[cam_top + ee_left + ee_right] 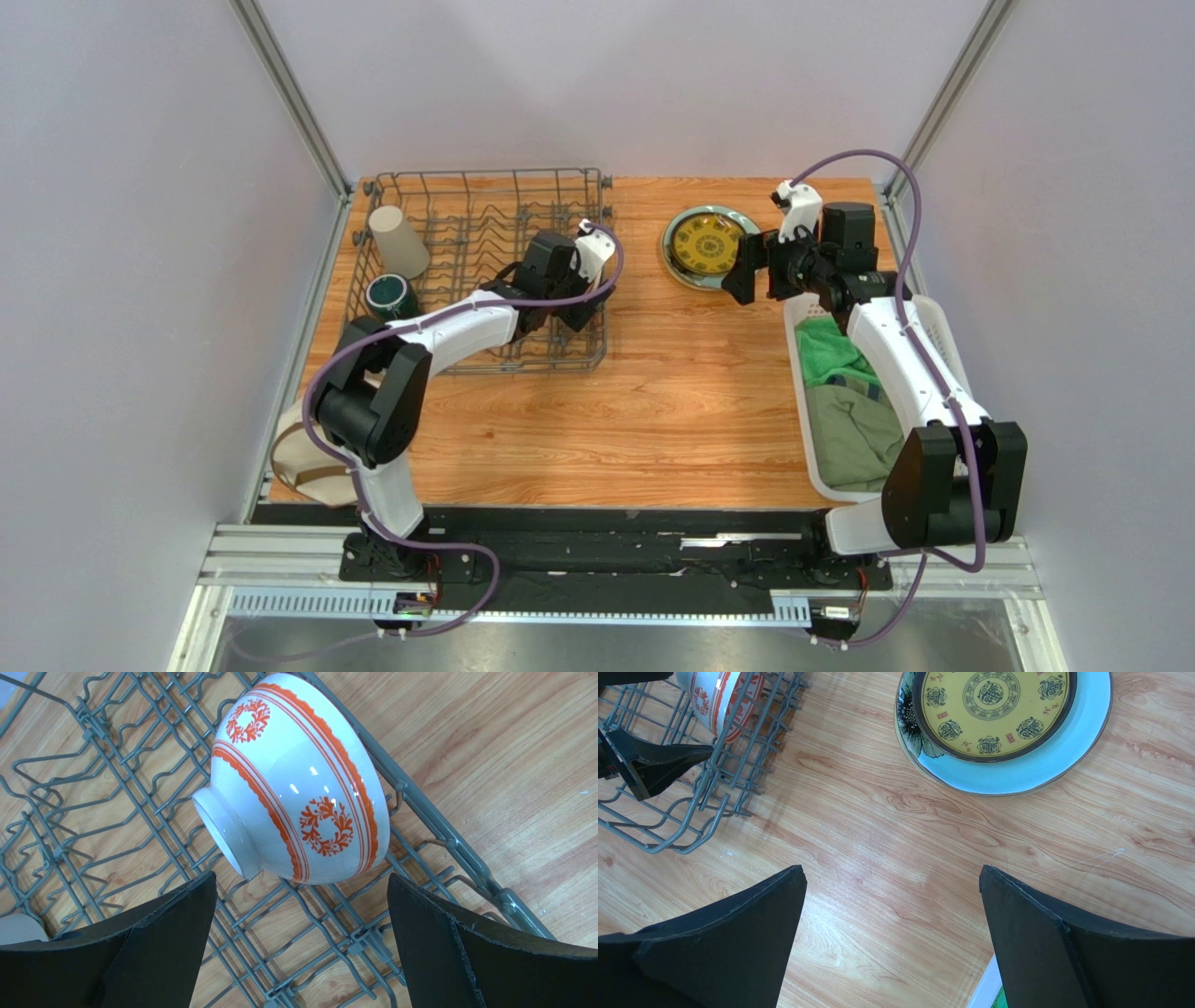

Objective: Unload the mixed dishes from the dish rack
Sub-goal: Pick up the bowl from the dish rack.

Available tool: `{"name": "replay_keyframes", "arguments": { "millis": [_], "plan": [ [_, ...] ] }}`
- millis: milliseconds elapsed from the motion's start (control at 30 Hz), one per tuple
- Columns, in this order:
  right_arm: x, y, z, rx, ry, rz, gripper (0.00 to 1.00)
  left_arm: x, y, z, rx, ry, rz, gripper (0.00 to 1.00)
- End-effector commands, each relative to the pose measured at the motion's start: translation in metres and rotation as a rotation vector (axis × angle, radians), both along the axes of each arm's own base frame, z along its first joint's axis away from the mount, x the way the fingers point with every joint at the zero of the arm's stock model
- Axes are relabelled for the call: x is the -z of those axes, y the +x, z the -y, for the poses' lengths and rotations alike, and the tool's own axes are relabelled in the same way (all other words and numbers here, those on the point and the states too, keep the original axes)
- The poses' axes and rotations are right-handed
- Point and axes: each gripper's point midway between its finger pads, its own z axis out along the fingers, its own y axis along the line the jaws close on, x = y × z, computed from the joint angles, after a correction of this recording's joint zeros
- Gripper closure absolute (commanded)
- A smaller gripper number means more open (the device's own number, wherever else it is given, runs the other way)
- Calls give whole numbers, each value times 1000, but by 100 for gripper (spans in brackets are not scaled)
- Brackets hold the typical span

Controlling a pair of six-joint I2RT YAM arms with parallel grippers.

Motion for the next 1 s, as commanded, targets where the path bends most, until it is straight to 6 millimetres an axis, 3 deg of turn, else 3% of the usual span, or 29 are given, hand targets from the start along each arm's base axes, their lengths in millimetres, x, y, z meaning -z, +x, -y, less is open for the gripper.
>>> {"name": "replay_keyframes", "arguments": {
  "millis": [0,967],
  "plan": [
    [-6,7,0,-7,-15,37,1,-17,10,9,-16,-17,34,1],
    [4,7,-3,-26,-11,5,1,-3,30,14,-77,18,34,1]
  ]
}}
